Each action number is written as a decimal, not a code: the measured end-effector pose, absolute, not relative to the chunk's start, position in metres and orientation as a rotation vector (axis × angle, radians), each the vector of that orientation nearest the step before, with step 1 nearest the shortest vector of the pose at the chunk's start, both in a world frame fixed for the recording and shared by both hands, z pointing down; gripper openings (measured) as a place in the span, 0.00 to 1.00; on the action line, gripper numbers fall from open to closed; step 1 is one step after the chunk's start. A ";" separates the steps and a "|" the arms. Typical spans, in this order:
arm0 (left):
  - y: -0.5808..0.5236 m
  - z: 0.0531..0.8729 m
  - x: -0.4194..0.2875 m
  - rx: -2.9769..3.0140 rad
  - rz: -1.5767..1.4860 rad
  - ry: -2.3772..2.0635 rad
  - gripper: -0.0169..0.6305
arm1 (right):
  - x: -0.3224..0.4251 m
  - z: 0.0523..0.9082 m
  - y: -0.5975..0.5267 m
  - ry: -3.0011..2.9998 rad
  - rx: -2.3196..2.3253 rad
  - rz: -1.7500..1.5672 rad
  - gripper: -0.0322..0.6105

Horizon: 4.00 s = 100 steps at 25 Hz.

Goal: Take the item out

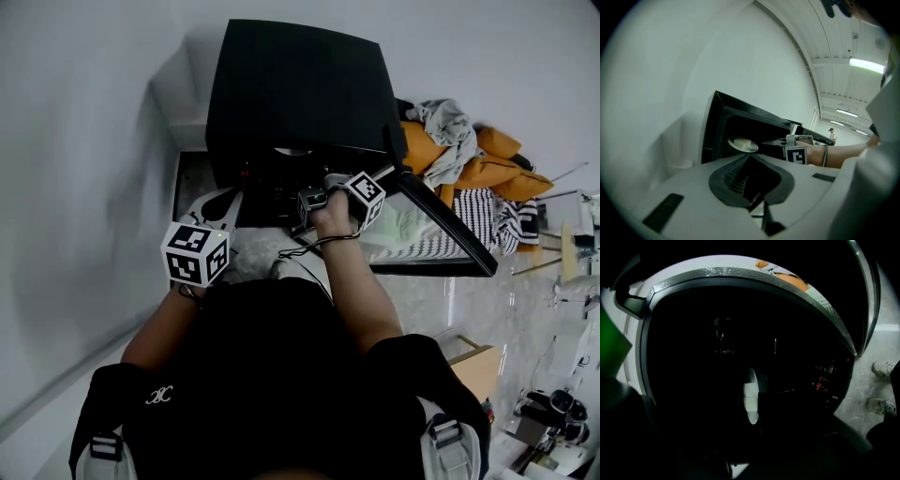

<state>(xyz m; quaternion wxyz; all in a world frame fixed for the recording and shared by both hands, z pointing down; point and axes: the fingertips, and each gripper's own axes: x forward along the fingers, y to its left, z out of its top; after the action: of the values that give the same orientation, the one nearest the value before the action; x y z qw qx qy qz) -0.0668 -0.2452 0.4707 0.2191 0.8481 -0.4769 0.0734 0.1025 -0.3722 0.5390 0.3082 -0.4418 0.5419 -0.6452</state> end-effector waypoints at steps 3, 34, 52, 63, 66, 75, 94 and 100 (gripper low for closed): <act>-0.245 0.471 -0.065 2.350 0.204 -1.311 0.04 | 0.100 0.545 -0.373 1.419 -1.179 -1.749 0.22; -0.260 0.474 -0.067 2.351 0.180 -1.283 0.04 | 0.085 0.558 -0.381 1.324 -1.253 -1.924 0.09; -0.257 0.478 -0.066 2.366 0.196 -1.221 0.04 | 0.086 0.556 -0.350 1.369 -1.266 -1.876 0.08; -0.256 0.481 -0.062 2.378 0.202 -1.171 0.04 | 0.094 0.555 -0.329 1.371 -1.289 -1.848 0.08; -0.256 0.482 -0.062 2.369 0.194 -1.159 0.04 | 0.091 0.551 -0.326 1.414 -1.288 -1.830 0.09; -0.256 0.485 -0.068 2.327 0.160 -1.152 0.04 | 0.077 0.548 -0.338 1.471 -1.254 -1.800 0.20; -0.253 0.486 -0.071 2.328 0.150 -1.132 0.04 | 0.070 0.555 -0.333 1.416 -1.146 -1.801 0.08; -0.250 0.485 -0.070 2.357 0.179 -1.109 0.04 | 0.077 0.551 -0.317 1.411 -1.144 -1.777 0.08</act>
<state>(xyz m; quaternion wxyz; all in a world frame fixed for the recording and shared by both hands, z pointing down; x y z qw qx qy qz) -0.0697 -0.2504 0.4846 0.2623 0.8712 -0.4097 0.0662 0.0775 -0.3169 0.5513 0.2955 -0.4300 0.5305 -0.6681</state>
